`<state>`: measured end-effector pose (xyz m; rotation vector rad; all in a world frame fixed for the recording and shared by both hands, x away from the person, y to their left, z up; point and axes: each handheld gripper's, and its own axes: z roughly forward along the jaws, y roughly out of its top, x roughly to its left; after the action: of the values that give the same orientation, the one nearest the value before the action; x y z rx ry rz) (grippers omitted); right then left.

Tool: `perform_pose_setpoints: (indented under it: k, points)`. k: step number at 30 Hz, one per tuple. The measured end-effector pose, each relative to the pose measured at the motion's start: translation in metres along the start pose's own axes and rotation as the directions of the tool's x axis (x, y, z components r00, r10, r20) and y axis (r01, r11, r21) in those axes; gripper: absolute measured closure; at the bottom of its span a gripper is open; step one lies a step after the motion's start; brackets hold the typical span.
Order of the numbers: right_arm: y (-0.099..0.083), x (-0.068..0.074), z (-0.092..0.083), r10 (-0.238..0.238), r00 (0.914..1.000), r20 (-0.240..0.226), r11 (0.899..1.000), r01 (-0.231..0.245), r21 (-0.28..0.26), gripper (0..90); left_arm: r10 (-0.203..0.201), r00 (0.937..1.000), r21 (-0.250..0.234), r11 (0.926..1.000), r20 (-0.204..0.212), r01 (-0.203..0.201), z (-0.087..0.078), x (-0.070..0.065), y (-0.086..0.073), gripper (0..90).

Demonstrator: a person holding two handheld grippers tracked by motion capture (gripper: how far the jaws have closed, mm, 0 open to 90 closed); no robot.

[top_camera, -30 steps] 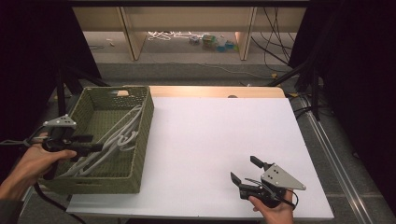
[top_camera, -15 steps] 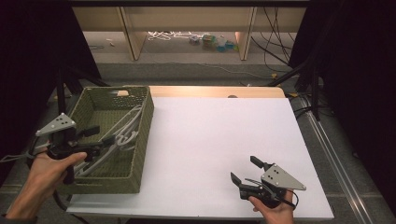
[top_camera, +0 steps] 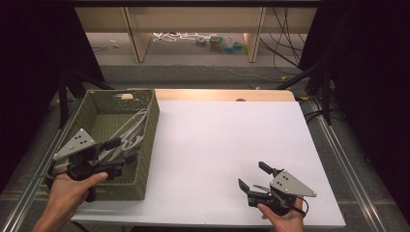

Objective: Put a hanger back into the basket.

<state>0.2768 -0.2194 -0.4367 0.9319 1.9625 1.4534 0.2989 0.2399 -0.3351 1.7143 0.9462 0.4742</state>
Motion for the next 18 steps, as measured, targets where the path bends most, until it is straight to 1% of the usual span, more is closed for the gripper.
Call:
perform_pose_setpoints:
  k: [2, 3, 5, 8, 9, 12, 14, 15, 16, 17, 18]
  points:
    - [0.000, 0.000, 0.000, 0.004, 1.0000, -0.002, 1.000, -0.004, 0.002, 15.9, 0.007, 0.9999, 0.013, 0.9999, 0.013, -0.007, 0.003, -0.004, -0.001, 24.2]
    - [0.000, 0.000, 0.000, 0.004, 1.0000, -0.002, 1.000, -0.004, 0.003, 15.9, 0.007, 0.9999, 0.014, 0.9999, 0.014, -0.007, 0.005, -0.005, -0.002, 24.0]
    - [0.000, 0.000, 0.000, 0.003, 1.0000, -0.002, 1.000, -0.003, 0.002, 15.9, 0.020, 0.9995, 0.017, 0.9996, 0.025, -0.021, 0.009, -0.009, -0.005, 23.3]
    - [0.000, 0.000, 0.000, 0.004, 1.0000, -0.001, 1.000, -0.004, 0.002, 15.9, 0.026, 0.9986, 0.005, 0.9997, 0.047, -0.026, 0.016, -0.018, -0.010, 22.9]
    - [0.000, 0.000, 0.000, 0.005, 1.0000, -0.002, 1.000, -0.005, 0.002, 15.9, 0.036, 0.9982, 0.011, 0.9993, 0.049, -0.037, 0.018, -0.020, -0.011, 22.9]
    - [0.000, 0.001, 0.000, 0.006, 1.0000, -0.005, 1.000, -0.006, -0.003, 15.9, 0.032, 0.9978, -0.011, 0.9994, 0.057, -0.031, 0.025, -0.026, -0.016, 22.9]
    - [0.000, 0.001, 0.000, 0.004, 1.0000, -0.002, 1.000, -0.004, -0.013, 15.9, 0.013, 0.9982, -0.019, 0.9998, 0.058, -0.012, 0.028, -0.029, -0.019, 22.9]
    - [0.000, 0.001, 0.001, 0.010, 0.9999, -0.008, 1.000, -0.010, -0.016, 15.9, 0.024, 0.9985, -0.030, 0.9993, 0.050, -0.023, 0.029, -0.030, -0.021, 23.0]
    - [0.000, 0.001, 0.000, 0.004, 1.0000, 0.003, 1.000, -0.004, -0.010, 15.9, 0.033, 0.9985, -0.039, 0.9987, 0.043, -0.032, 0.030, -0.030, -0.023, 23.0]
    - [0.000, 0.001, 0.001, 0.008, 0.9999, -0.007, 1.000, -0.008, -0.014, 15.9, 0.033, 0.9986, -0.040, 0.9987, 0.040, -0.031, 0.031, -0.031, -0.025, 23.1]
    - [0.000, 0.000, 0.001, -0.002, 1.0000, -0.002, 1.000, 0.002, -0.021, 15.9, 0.021, 0.9986, -0.045, 0.9988, 0.047, -0.019, 0.033, -0.032, -0.028, 23.0]
